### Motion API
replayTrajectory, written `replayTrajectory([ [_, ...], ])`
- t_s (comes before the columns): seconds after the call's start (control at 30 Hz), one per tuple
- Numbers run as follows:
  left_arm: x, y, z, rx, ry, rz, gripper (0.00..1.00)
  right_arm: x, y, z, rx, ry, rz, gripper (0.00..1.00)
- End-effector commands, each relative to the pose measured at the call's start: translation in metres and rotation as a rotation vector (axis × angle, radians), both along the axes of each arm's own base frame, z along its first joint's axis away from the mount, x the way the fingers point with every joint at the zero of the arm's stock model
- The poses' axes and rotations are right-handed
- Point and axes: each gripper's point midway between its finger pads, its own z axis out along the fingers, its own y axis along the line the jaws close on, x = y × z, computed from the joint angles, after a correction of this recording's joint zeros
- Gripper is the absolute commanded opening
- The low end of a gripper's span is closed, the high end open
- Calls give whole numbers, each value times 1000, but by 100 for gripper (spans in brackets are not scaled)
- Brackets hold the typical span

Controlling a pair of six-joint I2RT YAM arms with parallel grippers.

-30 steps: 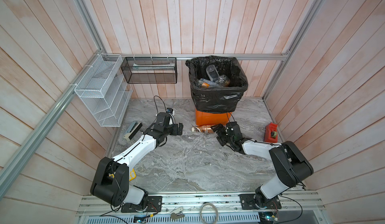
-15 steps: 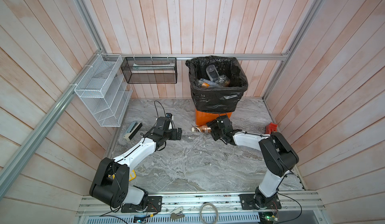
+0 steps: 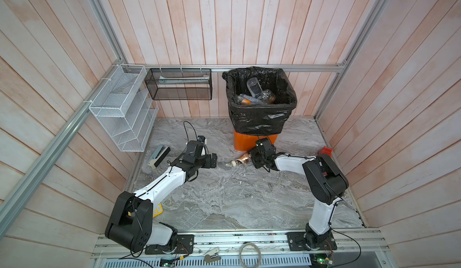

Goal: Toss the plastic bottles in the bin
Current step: 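Reach the right gripper to the brown milk-tea bottle and grasp it, then lift the milk-tea bottle with the right gripper and drop it into the bin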

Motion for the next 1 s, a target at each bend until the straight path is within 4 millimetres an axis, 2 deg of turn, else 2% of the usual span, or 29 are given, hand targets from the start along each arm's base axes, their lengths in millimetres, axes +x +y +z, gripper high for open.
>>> replayTrajectory([
  [0.0, -5, 6, 2, 7, -4, 23, 100, -18, -15, -34, -87, 90, -11, 64],
  [0.17, -6, 10, 3, -3, -5, 45, 100, -20, -27, -29, -100, 69, -25, 54],
  [0.33, -7, 13, 4, -26, -10, 66, 100, -25, -42, -14, -109, 8, -37, 50],
  [0.4, -6, 14, 5, -40, -14, 76, 100, -26, -49, -4, -114, -31, -42, 49],
  [0.6, -4, 18, 7, -77, -37, 119, 100, -37, -80, 49, -160, -204, -94, 49],
  [0.7, -2, 20, 9, -97, -54, 140, 100, -45, -108, 98, -192, -356, -159, 49],
  [0.8, 0, 20, 12, -118, -72, 156, 100, -55, -147, 167, -295, -531, -236, 50],
  [0.9, 2, 20, 14, -141, -89, 167, 100, -72, -188, 250, -428, -726, -321, 51],
  [0.97, 3, 18, 16, -161, -100, 170, 100, -93, -209, 312, -510, -868, -372, 51],
])
